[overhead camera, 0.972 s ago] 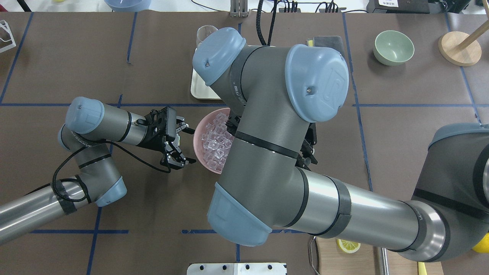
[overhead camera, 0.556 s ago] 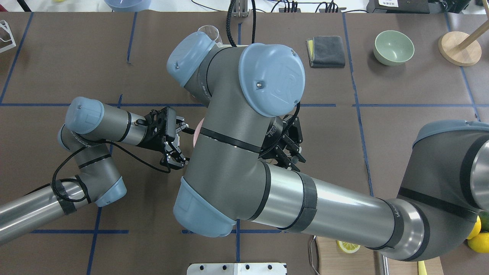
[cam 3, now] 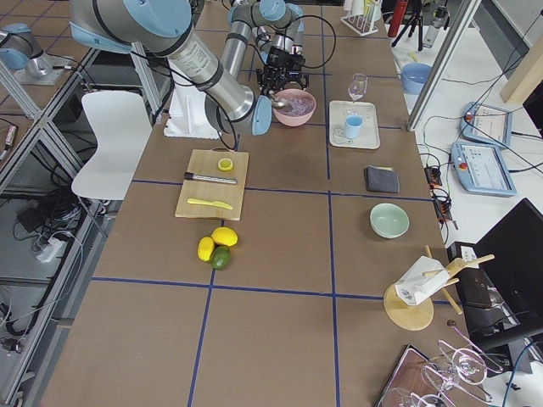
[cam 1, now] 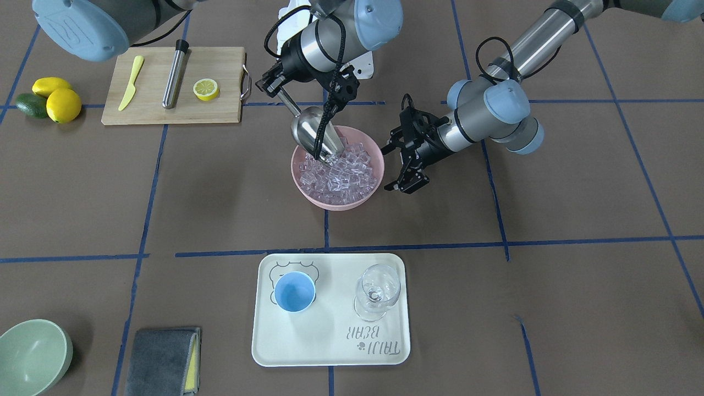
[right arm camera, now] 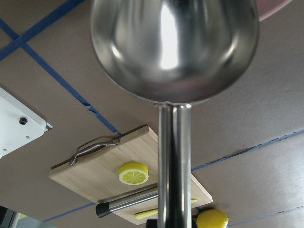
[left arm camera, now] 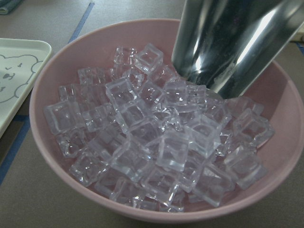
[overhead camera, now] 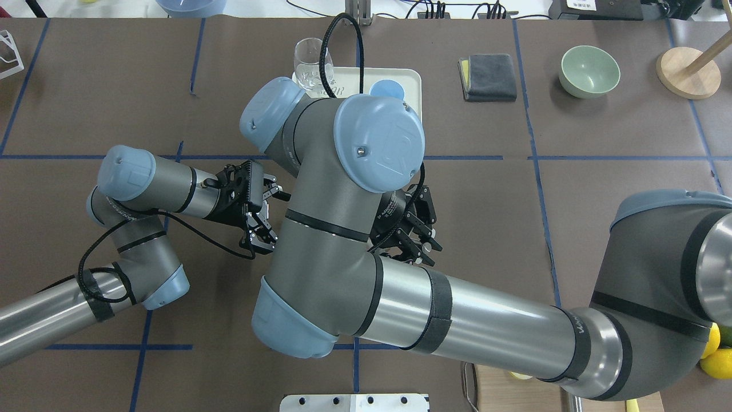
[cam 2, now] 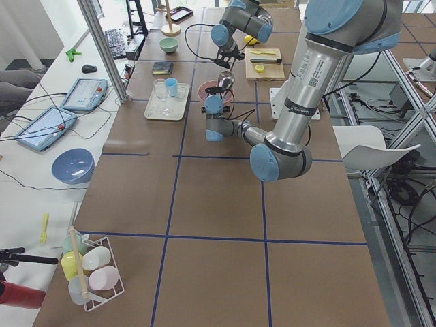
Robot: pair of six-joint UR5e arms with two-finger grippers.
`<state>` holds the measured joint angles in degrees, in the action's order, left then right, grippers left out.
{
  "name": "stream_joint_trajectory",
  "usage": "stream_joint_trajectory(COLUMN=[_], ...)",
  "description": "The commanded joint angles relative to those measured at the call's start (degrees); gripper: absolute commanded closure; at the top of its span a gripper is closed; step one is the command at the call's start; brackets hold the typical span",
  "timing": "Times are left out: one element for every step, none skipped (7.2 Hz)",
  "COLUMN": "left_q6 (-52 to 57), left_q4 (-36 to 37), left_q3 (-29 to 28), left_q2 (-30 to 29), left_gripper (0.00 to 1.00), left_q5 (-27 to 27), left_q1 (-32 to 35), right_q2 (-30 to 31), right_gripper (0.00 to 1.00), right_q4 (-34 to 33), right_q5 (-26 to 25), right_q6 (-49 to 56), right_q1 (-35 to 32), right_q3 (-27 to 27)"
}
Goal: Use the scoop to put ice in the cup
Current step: 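Dig the scoop into the ice cubes while the left gripper holds the bowl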
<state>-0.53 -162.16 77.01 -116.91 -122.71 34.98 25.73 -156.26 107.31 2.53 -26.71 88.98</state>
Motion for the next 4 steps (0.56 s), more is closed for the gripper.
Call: stream_joint_trajectory(left_q6=[0.0, 0.0, 0.0, -0.1], left_q4=[0.0, 0.0, 0.0, 0.0], left_q3=[0.1, 0.0, 0.0, 0.0], left_q2=[-0.1, -0.1, -0.1, -0.1], left_gripper=[0.0, 0.0, 0.0, 0.0], left_q5=[0.0, 0.0, 0.0, 0.0], left_q1=[-0.1, -0.1, -0.1, -0.1], right_q2=[2.4, 3.5, 4.3, 5.4], right_gripper=[1.0, 1.0, 1.0, 1.0], right_q4=[6.5, 9.2, 11.0, 12.5], right_q5=[-0.3, -0.3, -0.3, -0.3], right_q6=[-0.6, -0.9, -0.9, -1.0], right_q1=[0.0, 0.0, 0.0, 0.0], right_q3=[-0.3, -0.2, -0.2, 0.1])
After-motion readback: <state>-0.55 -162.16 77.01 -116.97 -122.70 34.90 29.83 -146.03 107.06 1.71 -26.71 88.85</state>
